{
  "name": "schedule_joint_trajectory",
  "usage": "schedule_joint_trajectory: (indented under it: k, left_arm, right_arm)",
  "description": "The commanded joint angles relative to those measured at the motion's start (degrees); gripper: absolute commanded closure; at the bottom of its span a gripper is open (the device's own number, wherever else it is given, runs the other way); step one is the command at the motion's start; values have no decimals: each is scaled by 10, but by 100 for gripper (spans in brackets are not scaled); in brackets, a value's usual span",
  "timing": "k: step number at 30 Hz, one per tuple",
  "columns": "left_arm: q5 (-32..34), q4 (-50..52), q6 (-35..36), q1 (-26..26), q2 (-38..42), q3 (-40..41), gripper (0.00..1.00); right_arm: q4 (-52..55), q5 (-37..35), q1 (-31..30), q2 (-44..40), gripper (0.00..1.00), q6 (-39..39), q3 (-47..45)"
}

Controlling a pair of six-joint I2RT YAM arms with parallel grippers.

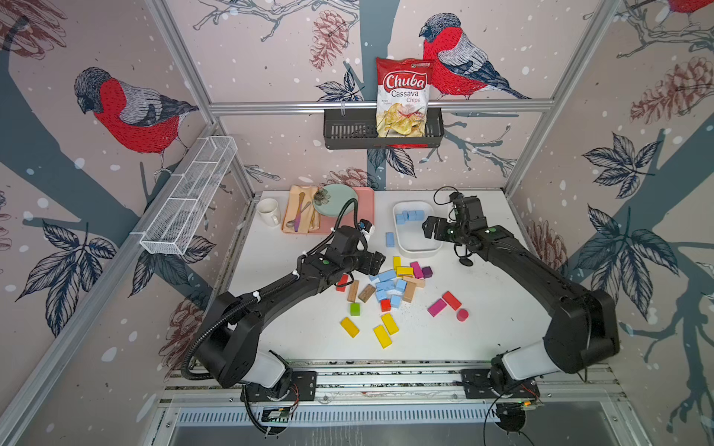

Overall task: Pick out the blue building blocks
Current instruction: Pick up the building block from the center of the board.

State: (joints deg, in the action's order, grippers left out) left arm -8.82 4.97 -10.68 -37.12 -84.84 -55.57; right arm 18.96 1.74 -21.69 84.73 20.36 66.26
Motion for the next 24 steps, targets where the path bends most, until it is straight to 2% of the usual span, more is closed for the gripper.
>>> schedule_joint_trajectory:
  k: [1, 7, 24]
  left_arm:
    - [1, 64, 65, -17, -19, -13, 18]
    - [24, 127, 86, -23, -72, -60, 30]
    - [49, 152, 91, -36, -156, -91, 42]
  right_arm:
    - [5, -6, 2, -10, 0, -18, -12]
    - [6, -4, 5, -21, 1, -20, -29]
    - [0, 1, 6, -15, 0, -17, -40]
